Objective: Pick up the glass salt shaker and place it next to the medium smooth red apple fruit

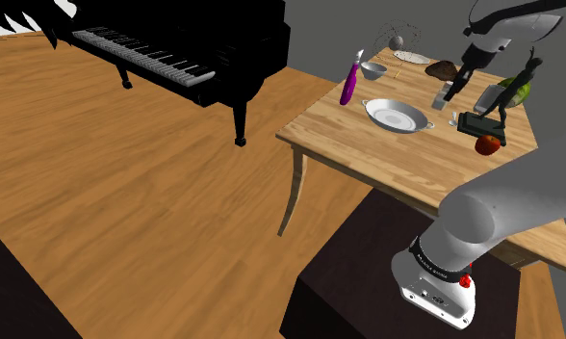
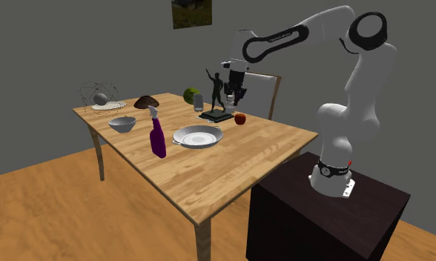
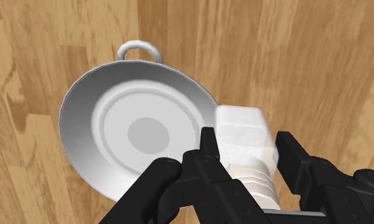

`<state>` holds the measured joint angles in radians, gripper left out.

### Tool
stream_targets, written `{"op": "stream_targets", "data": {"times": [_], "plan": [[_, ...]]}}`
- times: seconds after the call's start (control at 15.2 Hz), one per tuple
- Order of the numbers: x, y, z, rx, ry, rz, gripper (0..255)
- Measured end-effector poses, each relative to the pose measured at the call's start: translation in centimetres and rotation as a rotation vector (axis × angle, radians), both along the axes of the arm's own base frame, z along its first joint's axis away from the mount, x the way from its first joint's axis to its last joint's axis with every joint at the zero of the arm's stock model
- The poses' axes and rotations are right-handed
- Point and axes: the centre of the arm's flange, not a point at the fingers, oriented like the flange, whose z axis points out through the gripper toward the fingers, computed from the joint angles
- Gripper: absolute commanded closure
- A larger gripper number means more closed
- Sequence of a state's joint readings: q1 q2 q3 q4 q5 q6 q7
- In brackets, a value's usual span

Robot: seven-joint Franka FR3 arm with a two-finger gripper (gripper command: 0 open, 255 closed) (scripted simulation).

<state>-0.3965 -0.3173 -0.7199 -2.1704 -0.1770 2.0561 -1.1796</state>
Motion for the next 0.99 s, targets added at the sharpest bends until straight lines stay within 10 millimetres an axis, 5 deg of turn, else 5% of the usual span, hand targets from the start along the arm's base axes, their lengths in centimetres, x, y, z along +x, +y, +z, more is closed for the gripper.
{"op": "stream_targets", "data": {"times": [0.99], "plan": [[-18.1, -8.2, -0.2, 0.0, 0.002, -0.002, 255]]}}
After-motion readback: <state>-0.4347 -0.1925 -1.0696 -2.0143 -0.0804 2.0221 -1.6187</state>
